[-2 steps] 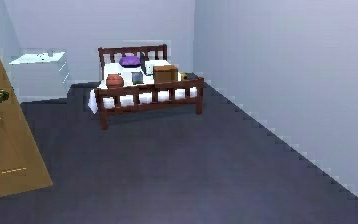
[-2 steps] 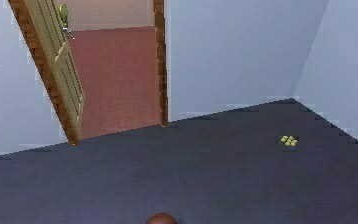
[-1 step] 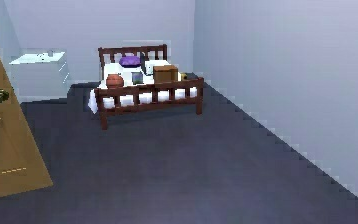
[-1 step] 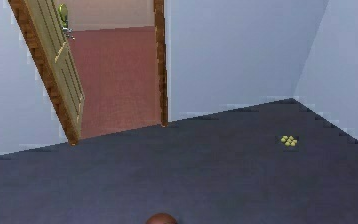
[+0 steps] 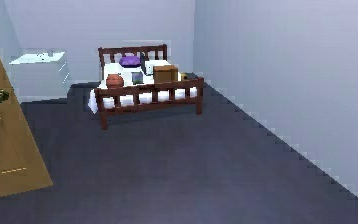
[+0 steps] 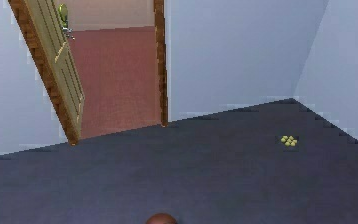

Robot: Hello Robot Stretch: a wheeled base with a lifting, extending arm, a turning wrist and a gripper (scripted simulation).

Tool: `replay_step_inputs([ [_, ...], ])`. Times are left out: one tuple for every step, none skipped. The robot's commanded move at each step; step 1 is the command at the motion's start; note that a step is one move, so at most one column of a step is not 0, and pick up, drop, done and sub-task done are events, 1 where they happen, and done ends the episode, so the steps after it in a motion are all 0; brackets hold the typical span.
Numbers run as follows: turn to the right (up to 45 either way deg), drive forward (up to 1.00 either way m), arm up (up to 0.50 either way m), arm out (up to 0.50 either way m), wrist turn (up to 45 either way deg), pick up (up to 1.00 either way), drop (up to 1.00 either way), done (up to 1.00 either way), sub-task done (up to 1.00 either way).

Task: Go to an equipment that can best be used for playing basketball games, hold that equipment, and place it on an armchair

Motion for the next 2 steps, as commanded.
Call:
replay_step_inputs([
  [0.0,0.0,0.0,0.0,24.0,0.0,0.0,0.0,0.0],
  [0.0,0.0,-0.3,0.0,0.0,0.0,0.0,0.0,0.0],
])
